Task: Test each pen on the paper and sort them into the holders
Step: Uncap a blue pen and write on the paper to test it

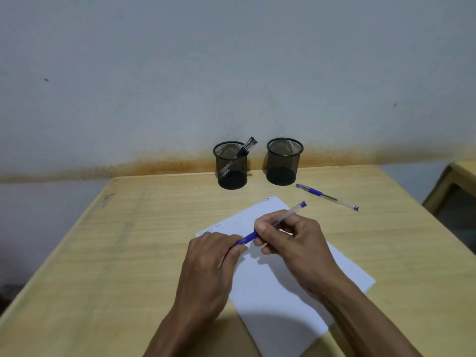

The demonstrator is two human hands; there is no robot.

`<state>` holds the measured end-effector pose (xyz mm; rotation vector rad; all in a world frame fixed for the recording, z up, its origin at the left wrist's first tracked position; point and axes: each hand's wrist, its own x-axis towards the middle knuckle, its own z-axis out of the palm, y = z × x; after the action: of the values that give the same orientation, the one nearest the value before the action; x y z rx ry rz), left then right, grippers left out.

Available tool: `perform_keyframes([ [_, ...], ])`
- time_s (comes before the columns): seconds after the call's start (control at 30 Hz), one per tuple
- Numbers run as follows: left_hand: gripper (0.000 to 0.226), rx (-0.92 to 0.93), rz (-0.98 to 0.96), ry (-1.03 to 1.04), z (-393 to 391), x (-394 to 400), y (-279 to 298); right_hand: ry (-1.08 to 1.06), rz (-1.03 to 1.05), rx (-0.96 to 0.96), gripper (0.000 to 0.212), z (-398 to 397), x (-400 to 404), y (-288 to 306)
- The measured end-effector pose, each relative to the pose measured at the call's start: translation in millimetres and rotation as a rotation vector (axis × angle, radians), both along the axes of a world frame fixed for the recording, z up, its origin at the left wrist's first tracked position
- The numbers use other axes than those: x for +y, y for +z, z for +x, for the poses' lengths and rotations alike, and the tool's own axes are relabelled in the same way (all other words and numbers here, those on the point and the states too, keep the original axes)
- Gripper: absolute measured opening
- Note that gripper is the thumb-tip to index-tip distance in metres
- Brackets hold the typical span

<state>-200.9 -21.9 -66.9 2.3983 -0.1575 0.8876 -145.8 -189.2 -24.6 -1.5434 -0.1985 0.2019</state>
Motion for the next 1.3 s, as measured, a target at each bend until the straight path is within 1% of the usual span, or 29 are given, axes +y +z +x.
perform_keyframes([
  [0.1, 0.023, 0.012, 0.007, -0.004, -8.0, -3.8, 1.6, -0.005, 0.015, 0.0, 0.007, 3.2, -1.8, -1.7],
  [0.27, 0.017, -0.092, 0.072, 0.03, -4.3, -6.1, 30.4, -0.035, 0.194, 0.031, 0.011, 13.0, 1.9, 10.5],
  [0.37, 0.011, -0.115, 0.133, 0.055, 1.2, -0.5, 43.2, -0.024, 0.279, 0.028, 0.007, 16.7, 12.3, 21.7],
  [0.47, 0.012, -0.123, 0.172, 0.065, 2.5, 7.2, 46.0, -0.02, 0.306, 0.026, 0.004, 22.7, 16.2, 28.1],
  [0.57, 0.014, -0.093, 0.163, 0.059, 1.9, 7.7, 47.3, 0.014, 0.304, 0.038, 0.005, 24.2, 19.7, 25.3],
  [0.63, 0.014, -0.065, 0.09, 0.068, 2.3, 6.2, 48.6, 0.035, 0.311, 0.086, 0.005, 24.0, 26.9, 23.7],
  [0.67, 0.013, -0.058, 0.048, 0.081, 1.1, 8.1, 48.3, 0.015, 0.324, 0.123, 0.007, 29.5, 27.1, 23.2],
  [0.73, 0.01, -0.059, 0.017, 0.157, -5.1, 23.1, 42.8, -0.162, 0.371, 0.206, 0.016, 53.9, 14.0, 28.2],
  [0.8, 0.01, -0.046, -0.051, 0.295, -21.2, 46.5, 35.3, -0.367, 0.334, 0.157, 0.022, 84.3, -14.1, 38.8],
  [0.83, 0.011, -0.022, -0.117, 0.355, -28.1, 57.0, 34.2, -0.411, 0.297, 0.104, 0.022, 94.4, -25.0, 42.2],
  [0.87, 0.011, 0.013, -0.175, 0.394, -30.9, 64.9, 33.2, -0.409, 0.252, 0.054, 0.021, 99.3, -30.1, 42.7],
  [0.93, 0.006, 0.106, -0.236, 0.396, -21.1, 71.1, 32.2, -0.291, 0.18, 0.02, 0.016, 95.3, -21.0, 33.5],
  [1.0, 0.007, 0.204, -0.229, 0.359, 2.9, 73.1, 30.2, -0.155, 0.196, 0.044, 0.009, 81.5, -1.5, 21.5],
  [1.03, 0.006, 0.244, -0.221, 0.342, 16.1, 74.2, 28.8, -0.115, 0.2, 0.049, 0.015, 76.0, 6.9, 14.9],
  [1.1, 0.009, 0.331, -0.198, 0.289, 42.0, 76.6, 24.9, -0.104, 0.136, 0.025, 0.026, 69.8, 17.5, 3.4],
  [1.2, 0.018, 0.445, -0.177, 0.244, 73.3, 78.5, 18.2, -0.115, 0.07, 0.031, 0.016, 67.1, 26.2, -3.2],
  [1.3, 0.028, 0.482, -0.1, 0.231, 96.8, 79.6, 13.4, -0.101, 0.023, 0.034, 0.009, 69.6, 30.9, -3.0],
])
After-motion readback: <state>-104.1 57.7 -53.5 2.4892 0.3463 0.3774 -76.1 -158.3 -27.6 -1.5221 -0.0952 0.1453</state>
